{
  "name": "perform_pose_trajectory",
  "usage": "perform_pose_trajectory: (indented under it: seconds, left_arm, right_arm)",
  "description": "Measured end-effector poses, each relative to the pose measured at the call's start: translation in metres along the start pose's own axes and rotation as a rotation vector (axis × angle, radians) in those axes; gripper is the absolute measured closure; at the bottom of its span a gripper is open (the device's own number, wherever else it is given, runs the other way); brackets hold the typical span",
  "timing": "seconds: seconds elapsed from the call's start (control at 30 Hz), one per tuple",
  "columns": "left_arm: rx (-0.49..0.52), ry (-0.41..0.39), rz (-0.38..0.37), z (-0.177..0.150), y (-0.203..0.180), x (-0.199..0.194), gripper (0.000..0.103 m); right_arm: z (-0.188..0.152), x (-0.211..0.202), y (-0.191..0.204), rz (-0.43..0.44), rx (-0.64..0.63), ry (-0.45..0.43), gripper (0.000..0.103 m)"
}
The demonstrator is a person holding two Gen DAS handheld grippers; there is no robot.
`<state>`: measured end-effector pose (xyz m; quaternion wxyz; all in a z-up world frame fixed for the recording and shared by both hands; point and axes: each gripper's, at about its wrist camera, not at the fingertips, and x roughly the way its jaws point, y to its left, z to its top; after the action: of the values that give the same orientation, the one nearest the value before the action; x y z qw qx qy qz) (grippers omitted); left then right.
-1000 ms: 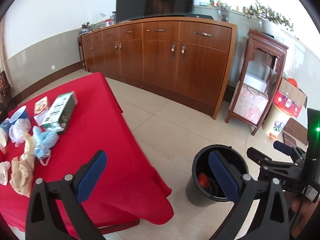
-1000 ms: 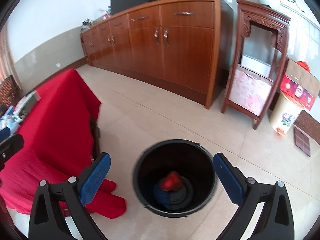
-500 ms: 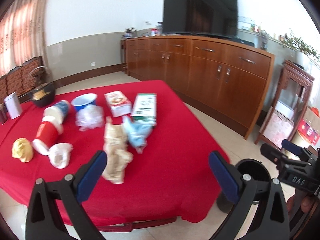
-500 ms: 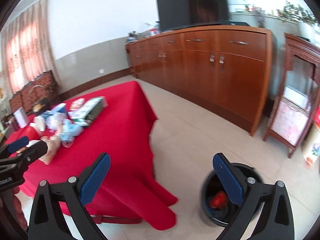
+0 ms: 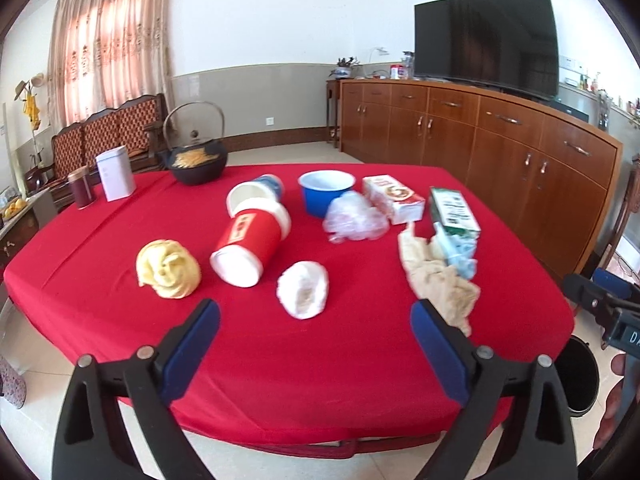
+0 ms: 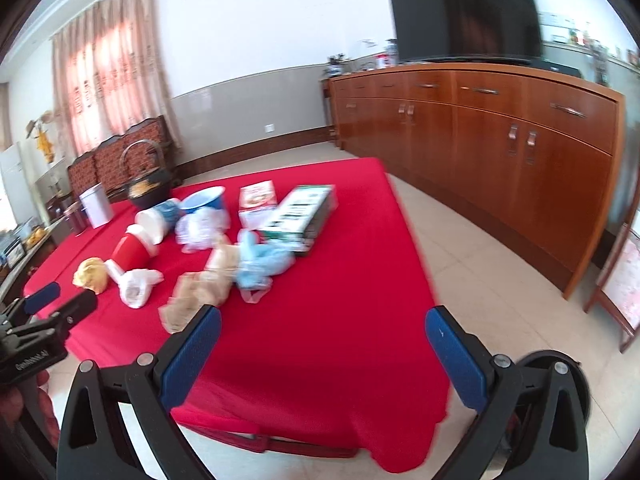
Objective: Collect trash
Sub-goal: 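Move both grippers back toward the table, then grasp the beige stockings with the right gripper while the left grasps the white tissue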
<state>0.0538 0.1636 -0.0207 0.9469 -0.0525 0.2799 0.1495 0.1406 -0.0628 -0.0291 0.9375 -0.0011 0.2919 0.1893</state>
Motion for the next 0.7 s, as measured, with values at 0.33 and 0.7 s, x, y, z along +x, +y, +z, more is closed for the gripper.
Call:
perform_pose_trajectory:
  seconds: [0.33, 0.7]
  left_arm:
    - [-0.001, 0.045, 0.003, -0.011, 0.039, 0.021, 0.021]
    - [-0.006, 0.083, -0.085, -0.002, 0.034, 0.063, 0.034]
  right_arm:
    - [-0.002, 0.049, 0.08, 0.117, -0.063, 0.072, 0.017]
    - [-0.007, 0.12, 0.1, 0.18, -0.091, 0.22, 0.082]
